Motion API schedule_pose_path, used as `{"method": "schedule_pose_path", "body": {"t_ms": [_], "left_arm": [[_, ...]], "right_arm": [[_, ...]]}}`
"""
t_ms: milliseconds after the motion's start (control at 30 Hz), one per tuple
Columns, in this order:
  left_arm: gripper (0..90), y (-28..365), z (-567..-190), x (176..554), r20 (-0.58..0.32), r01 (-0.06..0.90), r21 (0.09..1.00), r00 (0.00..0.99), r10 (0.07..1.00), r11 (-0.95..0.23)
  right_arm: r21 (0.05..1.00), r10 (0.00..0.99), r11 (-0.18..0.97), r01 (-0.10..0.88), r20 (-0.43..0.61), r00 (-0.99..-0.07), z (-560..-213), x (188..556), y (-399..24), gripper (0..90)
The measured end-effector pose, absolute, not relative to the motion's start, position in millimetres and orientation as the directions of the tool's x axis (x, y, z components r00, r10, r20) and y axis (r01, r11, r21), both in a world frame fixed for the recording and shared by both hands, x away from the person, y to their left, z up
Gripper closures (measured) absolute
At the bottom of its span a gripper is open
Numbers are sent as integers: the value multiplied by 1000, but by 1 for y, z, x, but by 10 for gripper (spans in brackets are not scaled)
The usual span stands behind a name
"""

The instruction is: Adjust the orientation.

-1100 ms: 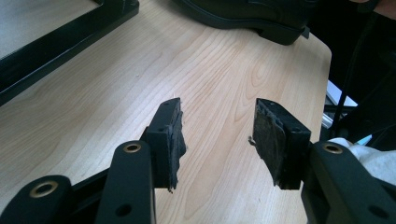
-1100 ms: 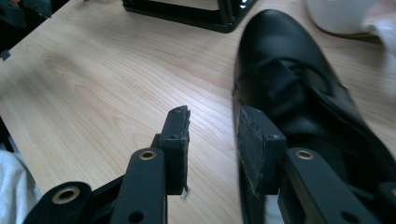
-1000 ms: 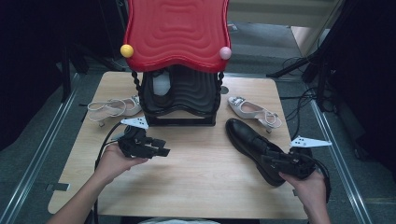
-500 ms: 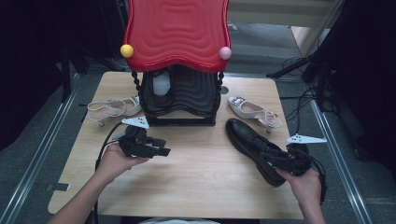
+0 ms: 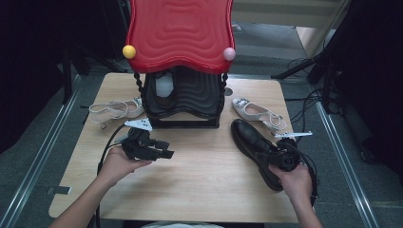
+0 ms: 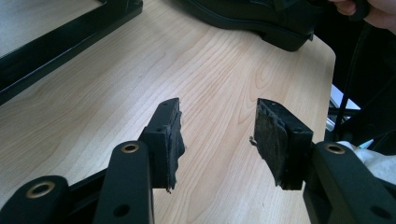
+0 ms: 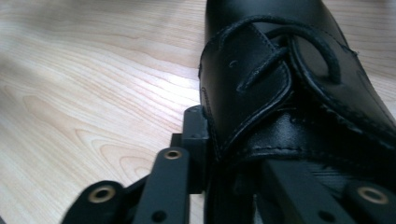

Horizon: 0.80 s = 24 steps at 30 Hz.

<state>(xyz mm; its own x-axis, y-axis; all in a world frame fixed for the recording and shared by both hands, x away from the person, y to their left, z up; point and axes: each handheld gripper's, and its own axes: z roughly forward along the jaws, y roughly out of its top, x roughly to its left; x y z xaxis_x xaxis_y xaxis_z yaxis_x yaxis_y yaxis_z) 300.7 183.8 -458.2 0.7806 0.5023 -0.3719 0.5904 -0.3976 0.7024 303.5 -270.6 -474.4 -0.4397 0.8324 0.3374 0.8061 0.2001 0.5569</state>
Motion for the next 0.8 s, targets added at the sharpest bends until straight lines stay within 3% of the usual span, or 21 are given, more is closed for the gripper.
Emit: {"method": "schedule_pose_path", "body": {"t_ms": [333,800], "left_arm": [[511,187,-458,302,-373,593,704,778,506,-392],[511,189,-459,299,-383,606,706,762,522,-366]], "right_arm": [[579,799,220,785,354,-485,-465,297,-273,833],[610,679,351,711,357,-641,-447,280,-225,832]]}}
